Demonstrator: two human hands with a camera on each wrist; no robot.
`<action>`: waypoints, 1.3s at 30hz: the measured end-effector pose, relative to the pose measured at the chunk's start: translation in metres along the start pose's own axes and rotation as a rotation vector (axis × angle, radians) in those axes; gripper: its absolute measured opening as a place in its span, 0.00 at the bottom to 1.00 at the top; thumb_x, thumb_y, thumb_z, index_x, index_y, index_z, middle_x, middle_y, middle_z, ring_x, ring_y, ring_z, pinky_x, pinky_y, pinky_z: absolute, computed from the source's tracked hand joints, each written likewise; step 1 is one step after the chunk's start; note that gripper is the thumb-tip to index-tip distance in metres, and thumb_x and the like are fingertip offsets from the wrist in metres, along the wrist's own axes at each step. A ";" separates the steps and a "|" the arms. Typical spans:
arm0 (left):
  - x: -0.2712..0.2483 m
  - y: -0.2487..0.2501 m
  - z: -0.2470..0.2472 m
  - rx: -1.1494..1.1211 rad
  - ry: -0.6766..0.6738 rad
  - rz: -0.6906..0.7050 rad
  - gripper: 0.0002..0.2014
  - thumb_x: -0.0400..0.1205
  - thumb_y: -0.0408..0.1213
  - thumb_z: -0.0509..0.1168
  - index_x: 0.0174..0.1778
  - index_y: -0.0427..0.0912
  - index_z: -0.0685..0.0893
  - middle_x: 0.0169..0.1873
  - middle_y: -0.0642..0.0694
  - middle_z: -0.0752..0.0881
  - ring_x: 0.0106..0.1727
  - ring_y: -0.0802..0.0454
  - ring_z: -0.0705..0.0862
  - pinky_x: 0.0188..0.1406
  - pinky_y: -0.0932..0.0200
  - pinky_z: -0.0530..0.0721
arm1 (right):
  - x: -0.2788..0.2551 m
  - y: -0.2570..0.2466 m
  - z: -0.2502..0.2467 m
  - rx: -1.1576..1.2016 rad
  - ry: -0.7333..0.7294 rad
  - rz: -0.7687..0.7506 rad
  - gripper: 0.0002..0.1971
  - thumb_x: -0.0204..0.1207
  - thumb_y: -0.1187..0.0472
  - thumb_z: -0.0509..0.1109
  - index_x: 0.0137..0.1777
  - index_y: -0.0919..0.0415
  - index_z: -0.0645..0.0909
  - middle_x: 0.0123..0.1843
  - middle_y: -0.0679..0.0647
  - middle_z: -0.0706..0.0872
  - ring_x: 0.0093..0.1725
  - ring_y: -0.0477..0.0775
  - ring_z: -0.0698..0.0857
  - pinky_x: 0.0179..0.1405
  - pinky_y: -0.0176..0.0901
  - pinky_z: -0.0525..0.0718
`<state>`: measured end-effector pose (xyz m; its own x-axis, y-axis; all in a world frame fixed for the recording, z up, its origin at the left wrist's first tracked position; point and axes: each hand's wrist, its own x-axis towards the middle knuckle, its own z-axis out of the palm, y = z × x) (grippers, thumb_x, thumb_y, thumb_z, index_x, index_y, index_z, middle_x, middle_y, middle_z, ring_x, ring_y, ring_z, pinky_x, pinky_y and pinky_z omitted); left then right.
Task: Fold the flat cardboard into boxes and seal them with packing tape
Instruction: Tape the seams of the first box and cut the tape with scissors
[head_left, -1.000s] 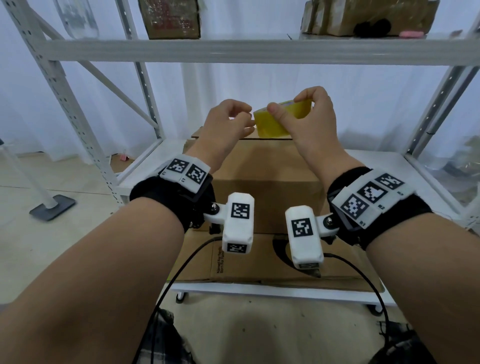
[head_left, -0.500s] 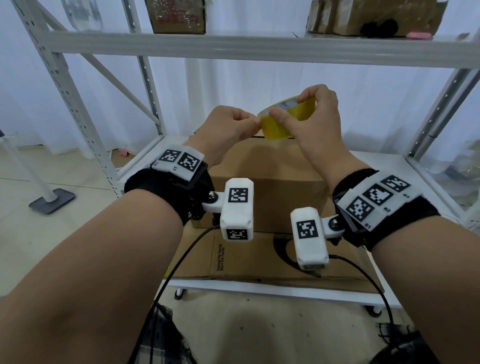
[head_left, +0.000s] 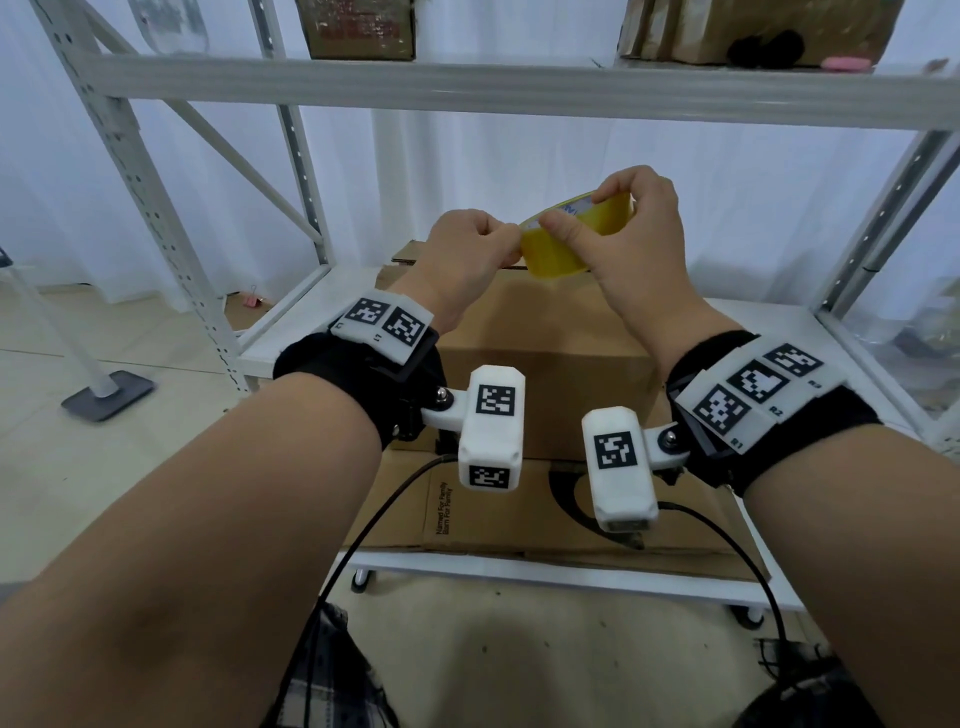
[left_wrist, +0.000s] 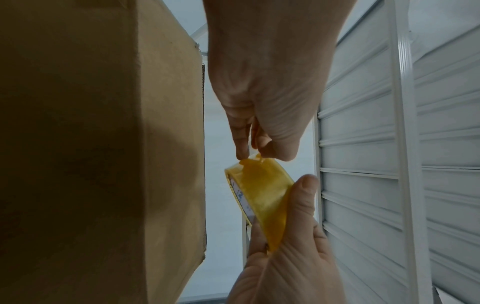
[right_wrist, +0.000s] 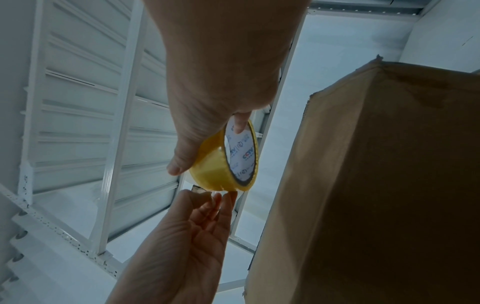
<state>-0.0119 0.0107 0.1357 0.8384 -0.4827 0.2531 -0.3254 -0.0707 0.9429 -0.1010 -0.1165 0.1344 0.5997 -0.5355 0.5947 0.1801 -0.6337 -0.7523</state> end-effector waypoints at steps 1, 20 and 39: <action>0.000 -0.001 0.000 -0.006 -0.003 -0.003 0.06 0.77 0.33 0.65 0.40 0.34 0.82 0.33 0.45 0.85 0.45 0.49 0.85 0.60 0.46 0.83 | 0.000 0.000 0.000 0.001 0.001 0.005 0.21 0.68 0.48 0.81 0.52 0.51 0.72 0.57 0.49 0.72 0.51 0.35 0.73 0.46 0.15 0.70; -0.002 -0.001 -0.005 -0.038 -0.111 0.010 0.14 0.80 0.34 0.70 0.49 0.22 0.84 0.41 0.37 0.84 0.45 0.48 0.82 0.65 0.47 0.81 | 0.003 0.007 -0.003 0.055 0.029 0.055 0.21 0.70 0.47 0.79 0.53 0.52 0.71 0.60 0.52 0.76 0.55 0.44 0.74 0.44 0.15 0.72; 0.000 -0.004 0.001 -0.118 -0.132 -0.014 0.06 0.82 0.31 0.65 0.39 0.34 0.80 0.41 0.37 0.87 0.46 0.53 0.91 0.60 0.57 0.85 | 0.010 0.007 -0.003 0.121 0.135 0.207 0.21 0.72 0.40 0.75 0.54 0.54 0.79 0.51 0.44 0.80 0.54 0.45 0.81 0.56 0.41 0.83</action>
<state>-0.0112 0.0098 0.1320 0.7750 -0.5936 0.2168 -0.2544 0.0210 0.9669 -0.0959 -0.1273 0.1359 0.5255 -0.7216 0.4507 0.1614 -0.4356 -0.8855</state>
